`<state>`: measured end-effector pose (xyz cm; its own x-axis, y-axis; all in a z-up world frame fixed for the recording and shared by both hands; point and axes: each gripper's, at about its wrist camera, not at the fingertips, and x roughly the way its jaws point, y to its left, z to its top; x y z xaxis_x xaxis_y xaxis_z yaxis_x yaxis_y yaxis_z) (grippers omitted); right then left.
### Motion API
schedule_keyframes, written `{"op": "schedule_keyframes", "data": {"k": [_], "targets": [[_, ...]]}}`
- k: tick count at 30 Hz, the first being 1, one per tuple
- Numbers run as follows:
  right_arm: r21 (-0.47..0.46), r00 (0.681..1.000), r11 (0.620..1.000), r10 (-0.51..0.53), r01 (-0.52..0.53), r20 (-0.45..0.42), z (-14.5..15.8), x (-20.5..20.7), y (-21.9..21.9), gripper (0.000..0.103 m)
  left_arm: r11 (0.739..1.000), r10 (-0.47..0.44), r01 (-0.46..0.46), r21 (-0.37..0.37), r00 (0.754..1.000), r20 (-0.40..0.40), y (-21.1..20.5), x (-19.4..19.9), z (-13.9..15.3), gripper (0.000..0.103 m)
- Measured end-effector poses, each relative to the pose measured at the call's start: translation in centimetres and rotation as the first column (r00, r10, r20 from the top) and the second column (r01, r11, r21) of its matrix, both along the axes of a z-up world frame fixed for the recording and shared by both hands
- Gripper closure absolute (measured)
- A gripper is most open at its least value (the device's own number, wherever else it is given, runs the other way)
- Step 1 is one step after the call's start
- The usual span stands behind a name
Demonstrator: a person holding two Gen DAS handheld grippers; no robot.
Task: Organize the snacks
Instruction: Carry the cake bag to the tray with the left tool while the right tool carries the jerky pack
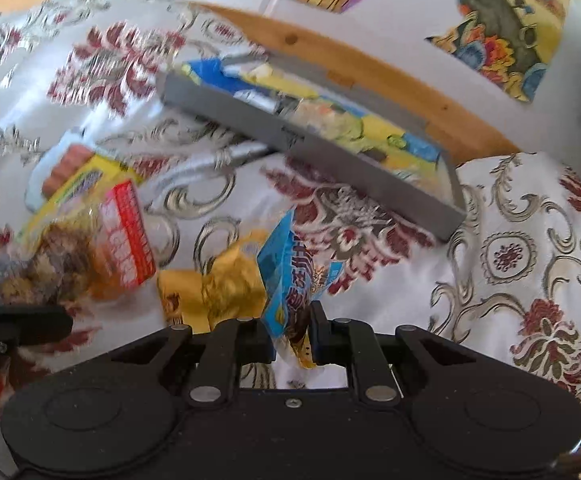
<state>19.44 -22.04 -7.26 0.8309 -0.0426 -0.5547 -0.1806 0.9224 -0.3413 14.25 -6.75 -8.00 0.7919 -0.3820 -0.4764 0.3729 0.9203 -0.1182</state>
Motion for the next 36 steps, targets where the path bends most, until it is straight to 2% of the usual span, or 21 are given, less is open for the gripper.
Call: {"op": "schedule_keyframes", "data": {"k": [8, 12, 15, 18, 22, 25, 32, 36], "targets": [[0.036, 0.997, 0.999, -0.011, 0.008, 0.078, 1.3, -0.5, -0.2, 0.087, 1.000, 0.002, -0.002, -0.016, 1.000, 0.018, -0.1, -0.2, 0.3, 0.077], [0.035, 0.994, 0.999, -0.005, 0.001, 0.110, 1.8, -0.6, -0.1, 0.087, 0.996, 0.046, -0.048, -0.079, 0.999, -0.025, -0.4, 0.7, 0.9, 0.077], [0.045, 0.992, 0.999, -0.004, -0.002, 0.125, 2.4, -0.8, -0.3, 0.087, 0.992, 0.067, -0.067, -0.106, 0.998, -0.008, -0.9, 1.2, 1.8, 0.077], [0.087, 0.990, 0.996, -0.029, 0.017, 0.140, 3.3, -1.0, -1.3, 0.087, 0.992, 0.083, -0.079, -0.097, 0.996, 0.039, -1.1, 1.4, 2.9, 0.077], [0.144, 0.986, 0.989, -0.068, 0.046, 0.153, 4.8, -1.1, -2.5, 0.086, 0.994, 0.094, -0.090, -0.061, 0.994, 0.058, -1.6, 2.0, 4.2, 0.077], [0.153, 0.982, 0.987, -0.073, 0.047, 0.175, 5.7, -1.2, -3.1, 0.086, 0.993, 0.113, -0.111, -0.028, 0.990, 0.080, -2.2, 2.6, 5.6, 0.077], [0.169, 0.971, 0.985, -0.075, 0.037, 0.226, 7.1, -0.1, -4.0, 0.086, 0.989, 0.149, -0.149, -0.007, 0.978, 0.145, -3.7, 4.5, 8.3, 0.077], [0.174, 0.965, 0.984, -0.074, 0.030, 0.252, 7.2, 0.8, -4.7, 0.086, 0.985, 0.170, -0.172, -0.005, 0.973, 0.155, -4.5, 6.1, 9.5, 0.077]]}}
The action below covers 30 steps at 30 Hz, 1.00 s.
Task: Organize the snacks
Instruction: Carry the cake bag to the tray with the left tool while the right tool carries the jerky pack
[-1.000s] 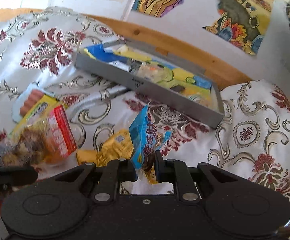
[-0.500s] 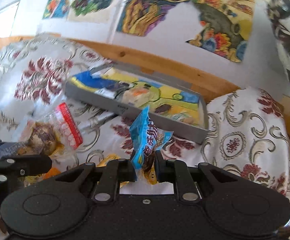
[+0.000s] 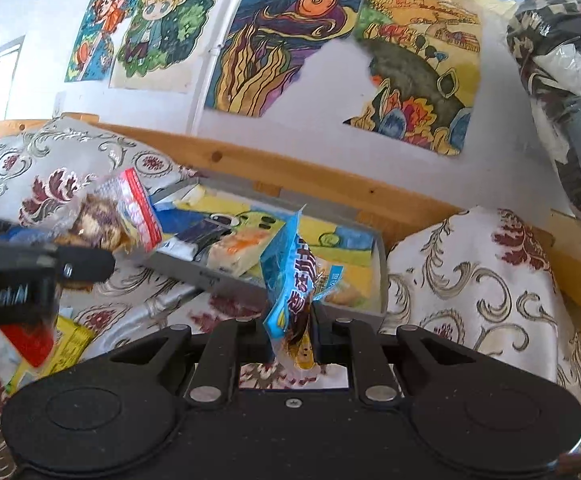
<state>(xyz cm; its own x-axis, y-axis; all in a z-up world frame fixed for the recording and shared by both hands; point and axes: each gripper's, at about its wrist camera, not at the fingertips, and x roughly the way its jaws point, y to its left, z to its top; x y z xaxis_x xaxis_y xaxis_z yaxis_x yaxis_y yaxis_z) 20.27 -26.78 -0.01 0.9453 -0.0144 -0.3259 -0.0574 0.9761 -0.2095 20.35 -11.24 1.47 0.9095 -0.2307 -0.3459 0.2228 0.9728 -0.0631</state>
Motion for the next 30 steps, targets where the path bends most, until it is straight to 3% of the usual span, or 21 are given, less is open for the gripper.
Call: {"op": "schedule_keyframes", "data": {"k": [11, 18, 23, 30], "targets": [[0.094, 0.998, 0.996, -0.012, 0.006, 0.054, -0.9, 4.5, -1.9, 0.085, 0.997, 0.058, -0.058, -0.057, 0.998, -0.008, -1.7, 7.1, 2.8, 0.077], [0.144, 0.994, 0.990, -0.012, -0.004, 0.113, -1.0, 8.4, -2.6, 0.084, 0.995, 0.084, -0.086, -0.040, 0.996, -0.043, -2.1, 13.1, 3.8, 0.077], [0.288, 0.997, 0.958, -0.016, -0.008, 0.082, -1.7, 12.3, -3.2, 0.083, 0.990, 0.127, -0.134, -0.048, 0.984, -0.123, -1.6, 16.4, 2.6, 0.077], [0.327, 1.000, 0.945, 0.004, -0.013, 0.028, -2.9, 15.6, -3.2, 0.076, 0.986, 0.165, -0.165, 0.005, 0.980, -0.114, -1.6, 19.8, 1.5, 0.077]]}}
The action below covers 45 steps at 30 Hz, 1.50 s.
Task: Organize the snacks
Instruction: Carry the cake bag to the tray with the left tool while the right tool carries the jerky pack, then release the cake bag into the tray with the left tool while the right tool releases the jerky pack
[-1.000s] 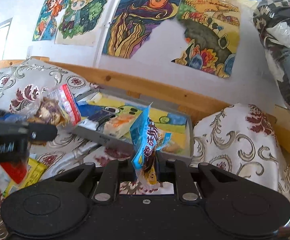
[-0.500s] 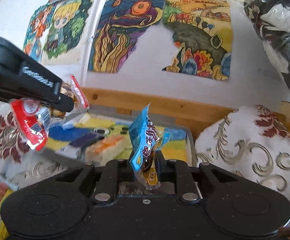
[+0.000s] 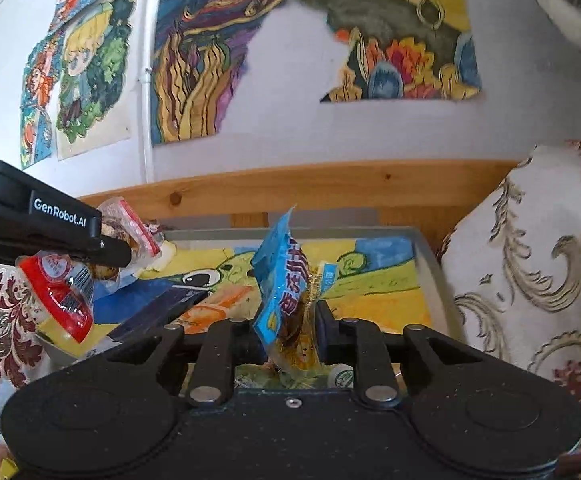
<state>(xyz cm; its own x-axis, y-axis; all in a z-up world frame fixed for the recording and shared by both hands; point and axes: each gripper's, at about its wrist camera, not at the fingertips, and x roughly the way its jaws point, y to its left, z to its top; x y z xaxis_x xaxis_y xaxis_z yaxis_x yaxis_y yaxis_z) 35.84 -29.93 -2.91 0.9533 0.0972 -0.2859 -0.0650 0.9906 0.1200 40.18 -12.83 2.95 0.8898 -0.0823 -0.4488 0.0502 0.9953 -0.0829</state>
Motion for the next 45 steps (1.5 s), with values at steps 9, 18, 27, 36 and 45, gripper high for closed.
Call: {"op": "schedule_keyframes", "data": {"k": [9, 18, 27, 36, 45], "targets": [[0.087, 0.999, 0.996, -0.030, 0.033, -0.035, -0.6, 1.3, -0.7, 0.022, 0.999, 0.015, -0.015, -0.032, 1.000, -0.022, -0.3, 2.8, -1.2, 0.053], [0.120, 0.998, 0.991, -0.057, 0.054, 0.019, 1.0, 0.3, -1.6, 0.001, 0.997, 0.075, -0.075, -0.011, 0.996, 0.049, -0.2, 1.0, 0.0, 0.010], [0.122, 0.987, 0.986, -0.128, 0.116, 0.099, 4.0, -3.0, -2.2, 0.001, 0.996, 0.093, -0.093, -0.008, 0.987, 0.128, 0.7, -2.5, 2.8, 0.001], [0.106, 0.969, 0.983, -0.167, 0.150, 0.184, 6.9, -9.2, -1.8, 0.001, 0.990, 0.137, -0.137, -0.015, 0.973, 0.183, 2.0, -8.0, 4.9, 0.001], [0.103, 0.955, 0.978, -0.202, 0.183, 0.216, 8.1, -14.9, -1.0, 0.001, 0.991, 0.119, -0.128, 0.033, 0.972, 0.204, 3.1, -13.9, 5.1, 0.001]]}}
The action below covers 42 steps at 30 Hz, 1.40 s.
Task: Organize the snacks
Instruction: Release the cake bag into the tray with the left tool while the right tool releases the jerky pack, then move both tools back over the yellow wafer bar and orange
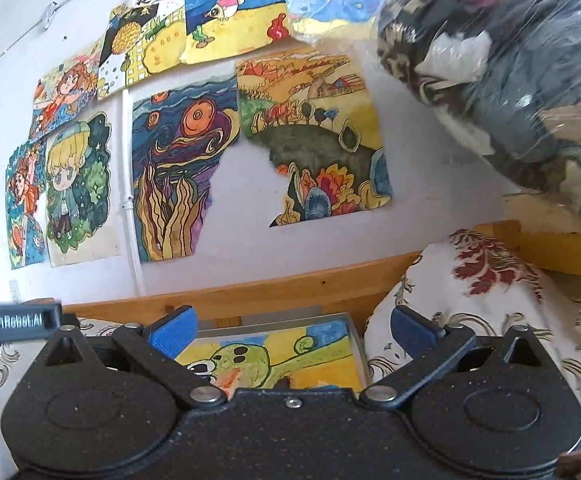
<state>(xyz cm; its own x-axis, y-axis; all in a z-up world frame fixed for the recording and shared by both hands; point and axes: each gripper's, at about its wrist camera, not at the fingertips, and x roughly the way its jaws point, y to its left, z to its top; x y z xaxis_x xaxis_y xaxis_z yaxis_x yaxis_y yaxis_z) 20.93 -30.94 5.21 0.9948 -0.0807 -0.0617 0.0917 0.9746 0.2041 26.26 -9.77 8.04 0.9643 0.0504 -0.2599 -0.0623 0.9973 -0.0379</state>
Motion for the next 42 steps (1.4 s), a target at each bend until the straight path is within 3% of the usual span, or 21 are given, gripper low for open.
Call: {"op": "schedule_keyframes", "data": {"k": [9, 21, 31, 42], "targets": [[-0.076, 1.000, 0.997, 0.023, -0.024, -0.013, -0.9, -5.7, 1.9, 0.001, 1.000, 0.004, -0.004, -0.001, 0.999, -0.037, 2.4, -4.8, -1.3, 0.001], [-0.211, 0.986, 0.965, 0.138, -0.156, -0.098, -2.4, -10.5, 6.1, 0.001, 1.000, 0.024, -0.022, 0.019, 0.994, -0.108, 6.5, -9.4, -4.5, 0.001], [-0.244, 0.958, 0.944, 0.167, -0.224, -0.235, -4.2, -11.5, 8.2, 0.001, 1.000, 0.007, -0.006, 0.008, 0.985, -0.170, 9.2, -11.6, -7.4, 0.001], [-0.252, 0.915, 0.933, 0.151, -0.257, -0.375, -6.9, -9.4, 9.3, 0.001, 1.000, -0.018, 0.023, 0.015, 0.968, -0.250, 10.3, -11.2, -10.9, 0.001]]}}
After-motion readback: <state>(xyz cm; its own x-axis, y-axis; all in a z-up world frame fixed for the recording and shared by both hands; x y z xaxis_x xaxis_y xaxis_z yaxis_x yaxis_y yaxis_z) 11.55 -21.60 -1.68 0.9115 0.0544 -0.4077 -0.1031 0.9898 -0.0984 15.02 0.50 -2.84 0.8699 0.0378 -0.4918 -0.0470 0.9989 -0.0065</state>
